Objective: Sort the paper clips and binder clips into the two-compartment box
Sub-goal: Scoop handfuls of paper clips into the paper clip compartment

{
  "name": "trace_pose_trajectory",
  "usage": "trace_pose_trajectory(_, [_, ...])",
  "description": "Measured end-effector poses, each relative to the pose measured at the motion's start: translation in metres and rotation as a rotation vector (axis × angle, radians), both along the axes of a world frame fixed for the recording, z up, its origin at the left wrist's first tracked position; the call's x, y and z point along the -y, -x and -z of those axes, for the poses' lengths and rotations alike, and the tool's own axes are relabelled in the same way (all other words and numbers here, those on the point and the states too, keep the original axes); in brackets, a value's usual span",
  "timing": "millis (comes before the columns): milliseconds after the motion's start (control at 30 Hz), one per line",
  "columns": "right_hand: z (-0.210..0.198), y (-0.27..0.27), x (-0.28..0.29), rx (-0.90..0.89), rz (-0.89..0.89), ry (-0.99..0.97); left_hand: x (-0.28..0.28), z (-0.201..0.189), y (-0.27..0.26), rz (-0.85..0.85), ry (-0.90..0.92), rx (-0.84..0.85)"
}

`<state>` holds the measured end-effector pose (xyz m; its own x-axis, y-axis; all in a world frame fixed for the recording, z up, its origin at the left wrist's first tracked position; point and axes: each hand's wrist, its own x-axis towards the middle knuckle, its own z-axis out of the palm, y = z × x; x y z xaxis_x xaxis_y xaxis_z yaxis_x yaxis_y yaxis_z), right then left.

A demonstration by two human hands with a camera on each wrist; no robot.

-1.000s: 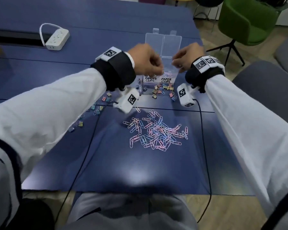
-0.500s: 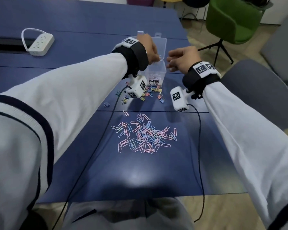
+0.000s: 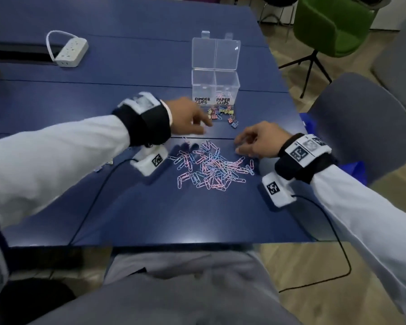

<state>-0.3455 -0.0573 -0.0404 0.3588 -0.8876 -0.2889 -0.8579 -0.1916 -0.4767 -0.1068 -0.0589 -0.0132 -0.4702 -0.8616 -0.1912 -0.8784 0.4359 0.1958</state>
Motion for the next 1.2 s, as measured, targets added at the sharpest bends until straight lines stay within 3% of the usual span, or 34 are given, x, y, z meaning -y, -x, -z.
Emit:
trace_pose_trajectory(133, [-0.002, 0.002, -0.020, -0.090, -0.010, 0.083, -0.015, 0.027, 0.005, 0.012, -0.046, 0.142])
trace_pose_trajectory(400, [-0.002, 0.001, -0.045, -0.290, 0.012, 0.078, -0.040, 0.027, 0.033, 0.167, -0.028, 0.195])
trace_pose_trajectory(567, [-0.006, -0.019, -0.056, -0.221, -0.081, 0.065, -0.042, 0.016, 0.007, 0.093, -0.017, 0.044])
trace_pose_trajectory(800, [-0.008, -0.031, -0.058, -0.256, -0.182, 0.061, -0.057, 0.017, -0.020, -0.067, -0.137, 0.220])
trace_pose_trajectory(1000, [-0.008, -0.044, -0.058, -0.247, -0.209, 0.125, -0.061, 0.025, 0.009, -0.001, -0.119, 0.143])
trace_pose_trajectory(1200, [-0.004, -0.043, -0.055, -0.169, -0.125, 0.155, -0.056, 0.027, 0.010, 0.019, -0.096, 0.017])
